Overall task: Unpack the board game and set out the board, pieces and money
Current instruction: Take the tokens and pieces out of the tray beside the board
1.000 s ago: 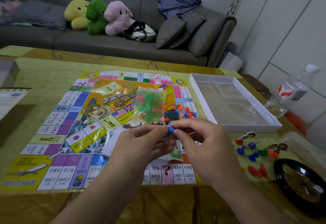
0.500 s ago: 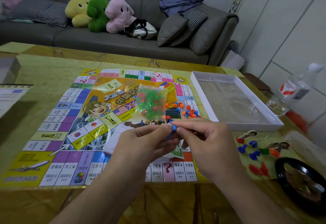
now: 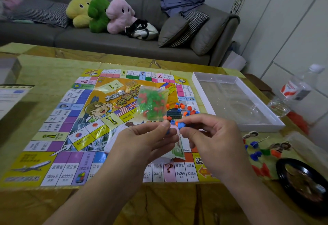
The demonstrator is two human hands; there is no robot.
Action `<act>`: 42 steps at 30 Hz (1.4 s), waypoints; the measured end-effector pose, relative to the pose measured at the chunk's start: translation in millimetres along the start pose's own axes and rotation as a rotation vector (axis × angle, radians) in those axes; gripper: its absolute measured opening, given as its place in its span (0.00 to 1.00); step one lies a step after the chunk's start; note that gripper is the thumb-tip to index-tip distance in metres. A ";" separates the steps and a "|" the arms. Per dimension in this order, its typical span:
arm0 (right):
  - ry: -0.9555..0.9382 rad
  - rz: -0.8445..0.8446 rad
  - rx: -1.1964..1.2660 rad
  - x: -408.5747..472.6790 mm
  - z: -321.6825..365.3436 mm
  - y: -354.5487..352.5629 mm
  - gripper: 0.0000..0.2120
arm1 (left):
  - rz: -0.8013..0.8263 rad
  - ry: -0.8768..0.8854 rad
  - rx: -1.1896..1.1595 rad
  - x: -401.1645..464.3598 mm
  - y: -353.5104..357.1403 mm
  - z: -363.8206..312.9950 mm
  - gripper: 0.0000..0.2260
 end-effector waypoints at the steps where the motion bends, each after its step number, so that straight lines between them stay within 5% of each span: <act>1: -0.010 0.011 -0.012 -1.0 1.7 1.8 0.12 | -0.005 -0.003 -0.012 -0.2 -0.6 0.2 0.10; 18: -0.110 -0.092 -0.163 -9.4 6.7 19.7 0.07 | -0.128 0.080 0.065 -14.4 5.0 7.1 0.06; 26: -0.050 0.003 -0.234 -3.7 2.0 12.6 0.11 | -0.030 -0.028 0.142 -10.0 -1.0 -0.8 0.07; 29: 0.014 0.047 -0.161 -3.2 2.2 11.2 0.16 | -0.072 -0.008 0.116 -4.9 -6.3 -5.3 0.08; 33: 0.066 0.035 -0.051 -0.9 -1.2 5.3 0.07 | -0.095 0.018 0.031 -1.2 -9.7 -5.6 0.14; 36: 0.107 0.086 0.044 0.8 -3.7 4.4 0.10 | -0.079 0.015 -0.045 -0.3 -6.1 -5.2 0.16; 42: 0.111 0.054 0.094 3.4 -5.1 3.0 0.13 | -0.069 0.007 -0.020 -0.5 -5.4 -4.2 0.11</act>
Point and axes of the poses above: each hand's wrist, its own x-axis towards the middle knuckle, its own y-axis out of the palm, z = x × y, the point moved 4 cm from there along x, towards the middle knuckle, and after that the axes turned 10 degrees about -x, right-handed, at the moved point
